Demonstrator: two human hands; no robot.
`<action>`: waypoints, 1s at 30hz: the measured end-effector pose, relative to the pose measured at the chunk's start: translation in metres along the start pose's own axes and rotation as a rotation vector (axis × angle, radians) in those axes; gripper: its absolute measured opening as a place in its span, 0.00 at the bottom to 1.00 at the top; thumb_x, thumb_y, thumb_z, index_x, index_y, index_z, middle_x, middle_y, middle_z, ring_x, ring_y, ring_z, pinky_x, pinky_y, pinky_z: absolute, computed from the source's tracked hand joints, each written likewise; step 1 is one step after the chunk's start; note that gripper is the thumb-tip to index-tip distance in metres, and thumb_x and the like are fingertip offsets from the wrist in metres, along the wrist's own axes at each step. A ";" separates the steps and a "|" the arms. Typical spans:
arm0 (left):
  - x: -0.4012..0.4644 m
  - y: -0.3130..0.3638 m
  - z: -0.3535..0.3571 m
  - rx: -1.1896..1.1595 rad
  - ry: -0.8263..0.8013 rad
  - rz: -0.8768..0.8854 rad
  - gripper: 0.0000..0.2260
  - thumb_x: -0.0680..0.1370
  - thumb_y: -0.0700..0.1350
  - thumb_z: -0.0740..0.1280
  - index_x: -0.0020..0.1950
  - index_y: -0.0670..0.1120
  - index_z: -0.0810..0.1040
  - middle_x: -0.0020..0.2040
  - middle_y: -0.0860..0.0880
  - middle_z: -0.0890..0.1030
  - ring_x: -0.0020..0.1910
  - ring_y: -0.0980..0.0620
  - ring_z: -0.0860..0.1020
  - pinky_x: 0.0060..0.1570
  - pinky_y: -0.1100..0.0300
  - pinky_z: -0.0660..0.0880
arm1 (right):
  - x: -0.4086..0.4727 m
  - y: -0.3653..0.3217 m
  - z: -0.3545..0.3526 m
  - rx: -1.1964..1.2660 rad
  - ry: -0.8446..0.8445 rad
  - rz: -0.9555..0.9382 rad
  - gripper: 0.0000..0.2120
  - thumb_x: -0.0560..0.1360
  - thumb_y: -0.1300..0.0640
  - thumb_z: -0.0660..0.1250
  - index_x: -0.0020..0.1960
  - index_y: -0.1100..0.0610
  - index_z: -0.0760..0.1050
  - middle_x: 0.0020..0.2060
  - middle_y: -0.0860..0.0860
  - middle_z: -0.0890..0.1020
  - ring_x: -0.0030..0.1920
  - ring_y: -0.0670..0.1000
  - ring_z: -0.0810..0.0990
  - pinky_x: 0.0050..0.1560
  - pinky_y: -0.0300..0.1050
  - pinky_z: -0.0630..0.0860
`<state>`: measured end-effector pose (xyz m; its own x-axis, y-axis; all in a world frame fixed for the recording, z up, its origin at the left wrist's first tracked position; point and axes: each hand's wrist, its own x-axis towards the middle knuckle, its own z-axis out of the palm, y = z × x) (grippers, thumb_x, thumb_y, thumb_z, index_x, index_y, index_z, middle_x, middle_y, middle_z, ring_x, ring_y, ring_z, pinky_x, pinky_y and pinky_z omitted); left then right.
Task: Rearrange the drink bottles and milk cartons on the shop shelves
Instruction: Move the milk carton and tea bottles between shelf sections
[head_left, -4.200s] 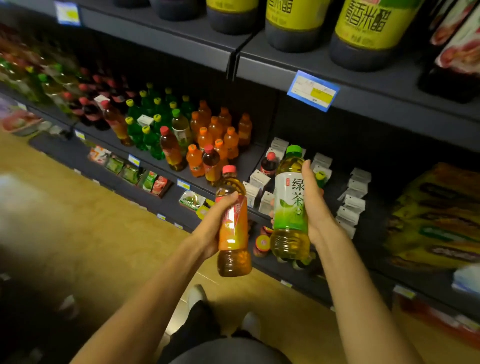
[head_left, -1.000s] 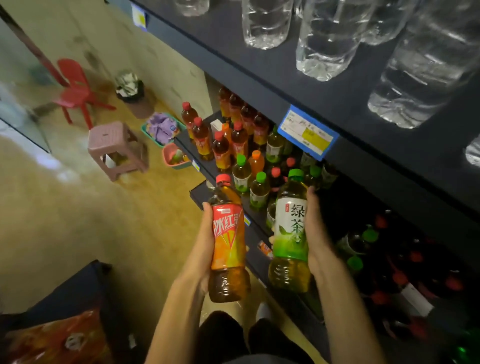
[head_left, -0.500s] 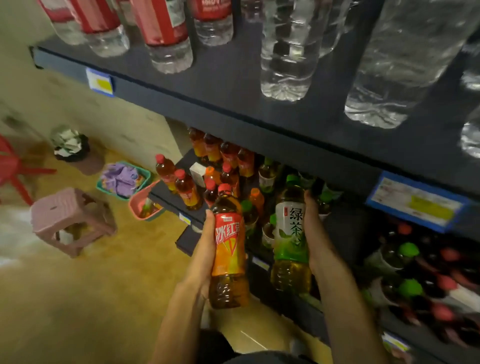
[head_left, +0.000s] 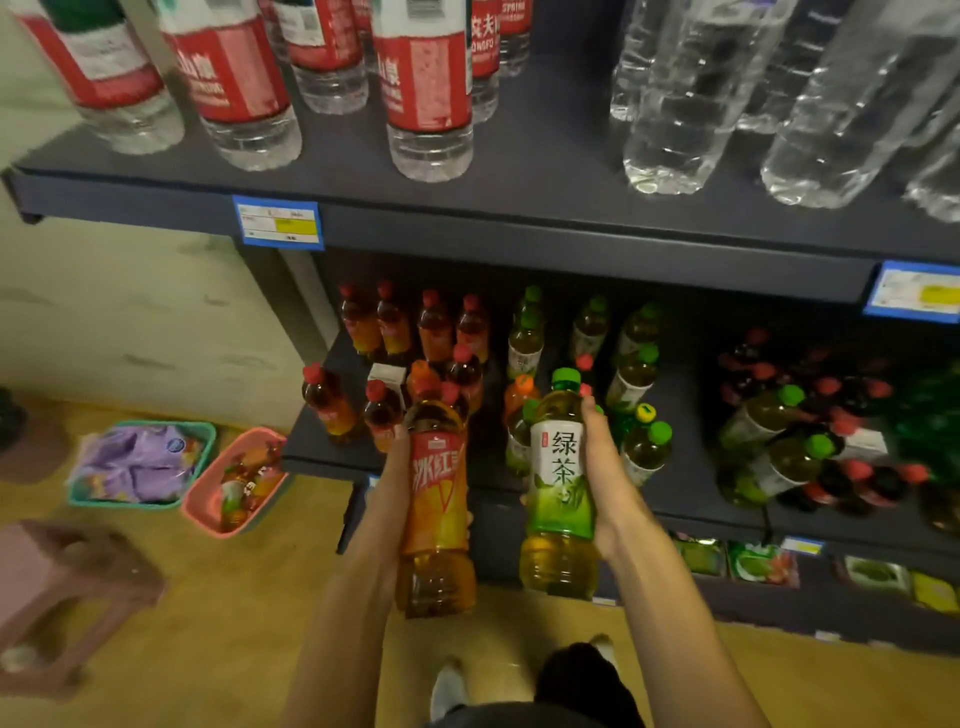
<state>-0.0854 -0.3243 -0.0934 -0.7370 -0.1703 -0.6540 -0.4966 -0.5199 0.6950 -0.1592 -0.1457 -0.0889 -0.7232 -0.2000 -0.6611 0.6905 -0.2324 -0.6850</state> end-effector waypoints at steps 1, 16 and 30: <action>-0.002 0.001 -0.004 -0.018 0.001 0.010 0.24 0.78 0.66 0.56 0.54 0.47 0.77 0.59 0.39 0.79 0.50 0.41 0.78 0.55 0.43 0.75 | -0.003 0.001 0.002 0.000 0.010 -0.003 0.33 0.73 0.29 0.60 0.49 0.58 0.82 0.36 0.58 0.82 0.32 0.56 0.80 0.40 0.51 0.79; -0.012 -0.001 -0.048 -0.112 0.018 -0.050 0.30 0.76 0.68 0.56 0.48 0.40 0.78 0.35 0.42 0.84 0.30 0.46 0.81 0.32 0.55 0.80 | -0.025 0.028 0.034 0.006 0.034 0.015 0.31 0.74 0.30 0.61 0.54 0.57 0.81 0.35 0.55 0.83 0.33 0.52 0.80 0.32 0.45 0.78; -0.033 0.004 -0.064 -0.077 0.061 0.031 0.29 0.73 0.71 0.56 0.55 0.48 0.77 0.49 0.45 0.82 0.39 0.48 0.82 0.36 0.55 0.80 | -0.027 0.029 0.051 0.033 -0.026 0.078 0.38 0.72 0.26 0.58 0.51 0.62 0.79 0.31 0.59 0.80 0.30 0.56 0.80 0.37 0.49 0.80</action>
<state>-0.0338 -0.3746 -0.0883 -0.7212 -0.2367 -0.6510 -0.4354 -0.5760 0.6918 -0.1208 -0.1960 -0.0751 -0.6678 -0.2432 -0.7034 0.7440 -0.2464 -0.6211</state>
